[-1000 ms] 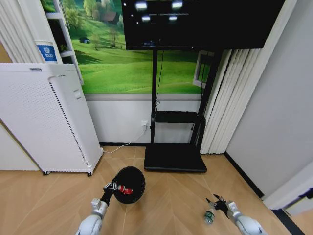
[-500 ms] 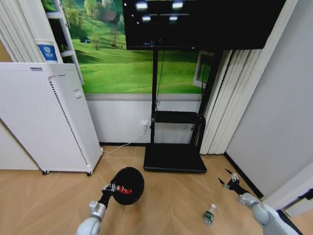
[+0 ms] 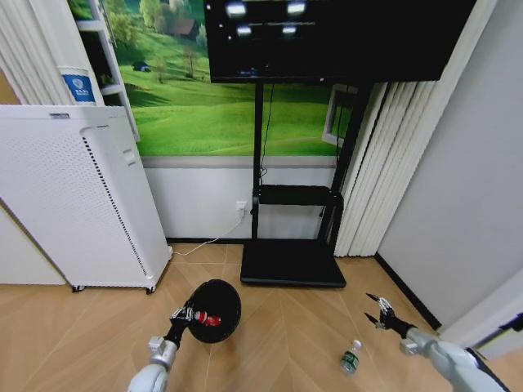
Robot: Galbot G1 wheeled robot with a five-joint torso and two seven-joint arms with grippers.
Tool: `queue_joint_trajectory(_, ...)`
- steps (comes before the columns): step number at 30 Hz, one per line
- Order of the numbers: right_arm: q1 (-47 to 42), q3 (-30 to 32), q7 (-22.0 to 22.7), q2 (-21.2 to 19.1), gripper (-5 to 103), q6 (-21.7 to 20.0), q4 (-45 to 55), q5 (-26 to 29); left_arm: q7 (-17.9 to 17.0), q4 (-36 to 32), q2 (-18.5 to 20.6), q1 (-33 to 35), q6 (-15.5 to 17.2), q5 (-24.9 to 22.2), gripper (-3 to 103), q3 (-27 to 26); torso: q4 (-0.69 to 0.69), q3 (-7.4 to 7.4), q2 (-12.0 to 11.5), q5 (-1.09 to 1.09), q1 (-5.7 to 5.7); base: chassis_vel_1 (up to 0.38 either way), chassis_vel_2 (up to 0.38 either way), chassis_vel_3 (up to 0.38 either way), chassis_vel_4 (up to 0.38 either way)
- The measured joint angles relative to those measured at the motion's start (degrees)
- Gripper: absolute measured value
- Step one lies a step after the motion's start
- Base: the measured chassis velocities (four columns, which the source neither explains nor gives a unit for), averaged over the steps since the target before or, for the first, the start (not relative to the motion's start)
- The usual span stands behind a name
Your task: Pick up the trash bin and place the garbage on the floor into it.
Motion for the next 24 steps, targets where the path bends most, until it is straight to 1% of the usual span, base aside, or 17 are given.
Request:
queue_joint_trajectory(1, 0.0, 0.0, 0.0, 0.0, 97, 0.0, 0.0, 0.0, 0.0, 0.0, 0.0, 0.0, 0.0, 0.0, 6, 0.0, 0.0, 0.0, 0.0, 0.0, 0.0, 0.0, 0.0, 0.0, 0.0)
queue_joint_trajectory(2, -0.25, -0.27, -0.07, -0.33, 97, 0.41, 0.72, -2.43, 0.23, -0.09, -0.05, 0.32, -0.13, -0.01, 6, -0.37, 0.01, 0.0, 0.0, 0.05, 0.0, 0.0, 0.0, 0.0, 0.0)
queue_joint_trajectory(3, -0.33, -0.33, -0.1, -0.47, 97, 0.49, 0.87, -2.95, 0.29, -0.09, -0.07, 0.41, -0.21, -0.02, 6, -0.49, 0.01, 0.0, 0.0, 0.05, 0.0, 0.0, 0.0, 0.0, 0.0)
queue_joint_trajectory(4, -0.64, -0.63, -0.29, -1.08, 97, 1.0, 1.4, -5.37, 0.6, -0.03, -0.25, 0.65, -0.43, -0.06, 6, -0.91, 0.02, 0.0, 0.0, 0.02, 0.0, 0.0, 0.0, 0.0, 0.0)
queue_joint_trajectory(5, -0.64, -0.63, -0.29, -1.08, 97, 1.0, 1.4, -5.37, 0.6, -0.03, -0.25, 0.65, -0.43, -0.06, 6, -0.91, 0.02, 0.0, 0.0, 0.02, 0.0, 0.0, 0.0, 0.0, 0.0)
queue_joint_trajectory(6, -1.09, -0.95, -0.31, -1.8, 98, 1.4, 1.72, -7.76, 0.94, 0.28, -0.57, 0.82, -0.71, -0.18, 6, -1.35, 0.02, 0.0, 0.0, 0.0, 0.0, 0.0, 0.0, 0.0, 0.0)
queue_joint_trajectory(8, -2.01, -1.41, -0.11, -2.68, 99, 1.88, 2.32, -10.57, 1.39, 0.82, -1.3, 1.01, -1.19, -0.35, 6, -2.02, 0.0, 0.0, 0.0, 0.02, 0.0, 0.0, 0.0, 0.0, 0.0)
queue_joint_trajectory(11, -2.25, -1.51, -0.04, -2.9, 99, 1.97, 2.55, -11.31, 1.58, 0.96, -1.57, 1.1, -1.39, -0.37, 6, -2.22, 0.0, 0.0, 0.0, 0.02, 0.0, 0.0, 0.0, 0.0, 0.0)
queue_joint_trajectory(13, -2.6, -1.8, 0.32, -3.05, 99, 2.19, 2.9, -14.76, 2.28, 1.16, -2.55, 1.51, -1.99, -0.43, 6, -2.85, -0.01, 0.0, 0.0, 0.0, 0.0, 0.0, 0.0, 0.0, 0.0)
queue_joint_trajectory(14, -2.6, -1.8, 0.32, -3.05, 99, 2.19, 2.9, -14.76, 2.28, 1.16, -2.55, 1.51, -1.99, -0.43, 6, -2.85, -0.01, 0.0, 0.0, 0.0, 0.0, 0.0, 0.0, 0.0, 0.0)
queue_joint_trajectory(15, -2.59, -1.98, 0.33, -2.6, 99, 2.18, 2.85, -16.26, 2.47, 1.1, -2.85, 1.69, -2.16, -0.46, 6, -3.13, 0.0, 0.0, 0.0, 0.01, 0.0, 0.0, 0.0, 0.0, 0.0)
queue_joint_trajectory(17, -2.59, -2.12, 0.33, -2.1, 99, 2.18, 2.81, -16.98, 2.54, 1.01, -3.03, 1.79, -2.22, -0.47, 6, -3.3, 0.0, 0.0, 0.0, 0.01, 0.0, 0.0, 0.0, 0.0, 0.0)
queue_joint_trajectory(18, -2.52, -2.31, 0.24, -1.17, 99, 2.04, 2.75, -18.55, 2.62, 0.83, -3.27, 1.94, -2.26, -0.47, 6, -3.6, 0.0, 0.0, 0.0, 0.02, 0.0, 0.0, 0.0, 0.0, 0.0)
queue_joint_trajectory(19, -2.52, -2.31, 0.24, -1.17, 99, 2.04, 2.75, -18.55, 2.62, 0.83, -3.27, 1.94, -2.26, -0.47, 6, -3.6, 0.0, 0.0, 0.0, 0.02, 0.0, 0.0, 0.0, 0.0, 0.0)
queue_joint_trajectory(21, -1.95, -2.62, -0.04, 0.52, 99, 1.27, 1.56, -20.83, 2.65, 0.28, -3.45, 2.45, -2.27, -0.48, 6, -3.96, 0.01, 0.0, 0.0, 0.03, 0.0, 0.0, 0.0, 0.0, 0.0)
queue_joint_trajectory(24, -1.51, -2.68, -0.51, 1.33, 99, 0.55, 0.08, -22.19, 2.66, -0.15, -3.45, 2.9, -2.27, -0.53, 6, -4.1, 0.01, 0.0, 0.0, 0.02, 0.0, 0.0, 0.0, 0.0, 0.0)
